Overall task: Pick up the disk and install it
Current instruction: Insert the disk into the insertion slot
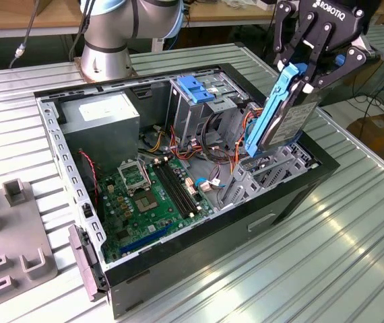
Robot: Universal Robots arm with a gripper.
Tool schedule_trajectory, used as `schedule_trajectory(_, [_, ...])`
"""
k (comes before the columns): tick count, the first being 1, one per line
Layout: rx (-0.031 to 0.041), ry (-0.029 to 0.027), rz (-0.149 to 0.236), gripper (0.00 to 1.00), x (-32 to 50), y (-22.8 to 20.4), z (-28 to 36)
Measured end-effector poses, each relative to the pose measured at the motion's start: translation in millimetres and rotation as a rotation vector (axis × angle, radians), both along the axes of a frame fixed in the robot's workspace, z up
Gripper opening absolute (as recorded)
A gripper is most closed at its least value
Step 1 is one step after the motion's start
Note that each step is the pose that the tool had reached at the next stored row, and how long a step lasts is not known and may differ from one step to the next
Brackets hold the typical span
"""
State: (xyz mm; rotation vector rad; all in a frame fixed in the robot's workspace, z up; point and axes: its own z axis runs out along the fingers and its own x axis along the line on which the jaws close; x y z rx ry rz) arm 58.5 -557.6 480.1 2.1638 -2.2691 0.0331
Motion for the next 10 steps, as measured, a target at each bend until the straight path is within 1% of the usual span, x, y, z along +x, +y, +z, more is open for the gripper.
schedule_trajectory(2, [-0.0002, 0.0, 0.0, 0.37, 3.5, 0.0, -1.6])
schedule_trajectory(4, [-0.0001, 0.0001, 0.004, 0.37, 3.7, 0.0, -6.1])
schedule_trajectory(8, [0.0003, -0.0007, 0.009, 0.37, 3.8, -0.4, -11.4])
schedule_trajectory(10, [-0.0002, -0.0026, 0.011, 0.37, 3.8, -0.9, -13.4])
